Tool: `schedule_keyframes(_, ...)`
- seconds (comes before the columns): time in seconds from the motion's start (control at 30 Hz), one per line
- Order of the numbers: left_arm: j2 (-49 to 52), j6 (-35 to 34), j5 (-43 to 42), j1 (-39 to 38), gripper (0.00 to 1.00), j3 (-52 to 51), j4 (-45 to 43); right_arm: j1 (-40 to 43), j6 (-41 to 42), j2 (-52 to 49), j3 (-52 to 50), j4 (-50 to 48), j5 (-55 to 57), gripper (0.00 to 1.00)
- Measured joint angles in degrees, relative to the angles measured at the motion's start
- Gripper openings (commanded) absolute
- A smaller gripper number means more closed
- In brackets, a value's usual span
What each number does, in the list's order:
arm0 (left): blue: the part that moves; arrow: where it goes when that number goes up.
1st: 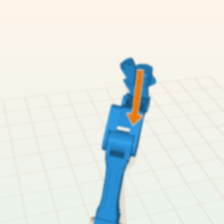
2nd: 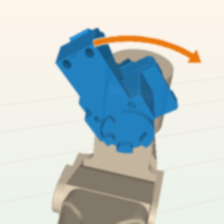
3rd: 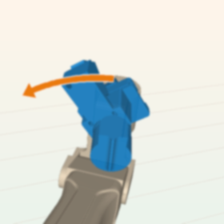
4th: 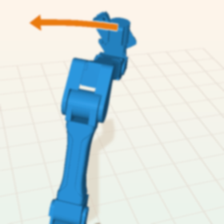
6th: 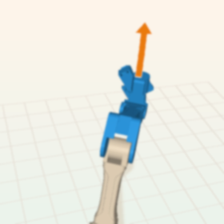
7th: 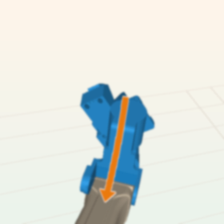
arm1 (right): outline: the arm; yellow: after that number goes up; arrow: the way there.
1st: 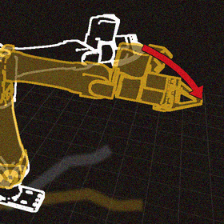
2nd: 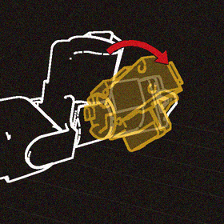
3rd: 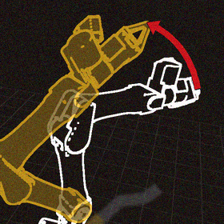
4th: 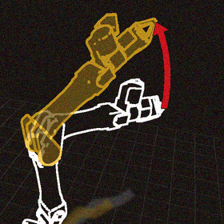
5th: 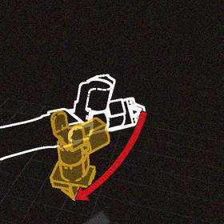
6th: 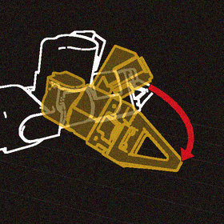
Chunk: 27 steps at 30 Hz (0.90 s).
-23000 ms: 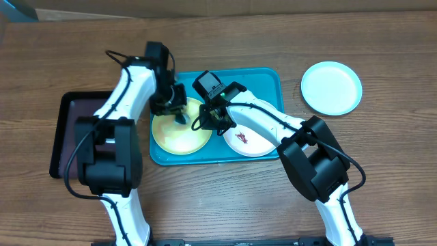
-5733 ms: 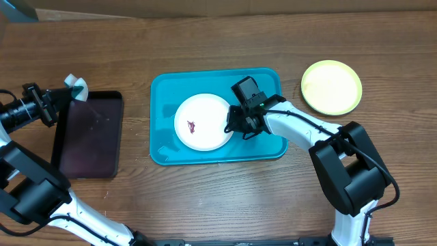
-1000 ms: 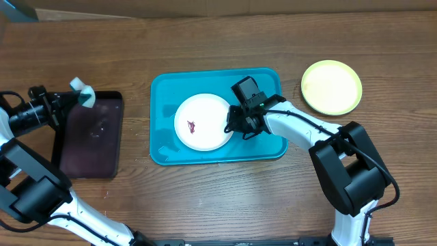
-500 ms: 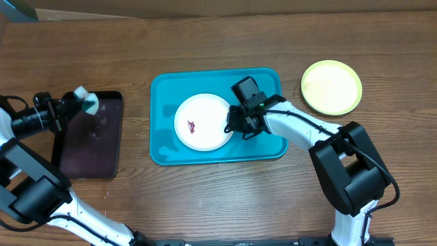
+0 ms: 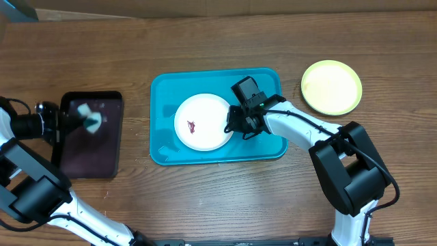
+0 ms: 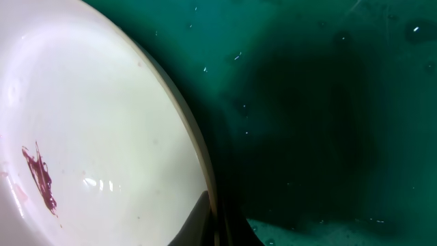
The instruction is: Clean dirty plates on tray and stack at the side
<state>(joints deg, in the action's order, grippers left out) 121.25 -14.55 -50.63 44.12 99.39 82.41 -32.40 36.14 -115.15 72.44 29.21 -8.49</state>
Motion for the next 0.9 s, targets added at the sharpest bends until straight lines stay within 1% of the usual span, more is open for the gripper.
schedule_keyframes(0.07, 0.00, 2.58, -6.82, 0.00, 0.04, 1.79, 2.73, 0.00, 0.02, 0.00, 0.00, 0.00, -0.02, 0.04)
schedule_keyframes(0.13, 0.00, 4.94, -11.61, 0.00, 0.04, 4.26, 5.70, 0.00, 0.02, 0.00, 0.00, 0.02, -0.02, 0.04)
schedule_keyframes(0.23, 0.00, 10.03, -15.41, -0.33, 0.04, 8.74, 12.28, 0.00, 0.04, 0.00, 0.00, -0.07, 0.00, 0.04)
schedule_keyframes(0.3, 0.00, 12.83, -16.11, -0.79, 0.04, 11.52, 14.08, 0.00, 0.02, 0.00, 0.00, -0.15, -0.02, 0.04)
schedule_keyframes(0.43, -0.07, 15.74, -13.81, -3.10, 0.04, 13.94, 14.14, 0.00, 0.02, 0.00, 0.00, -0.17, -0.02, 0.04)
schedule_keyframes(0.67, -0.07, 16.46, -2.25, -10.82, 0.04, 13.99, 14.23, 0.00, 0.02, 0.00, 0.00, -0.22, -0.02, 0.04)
schedule_keyframes(0.9, -0.07, 16.90, 1.05, -25.97, 0.04, 14.01, 14.21, 0.00, 0.02, 0.00, 0.00, -0.26, -0.02, 0.04)
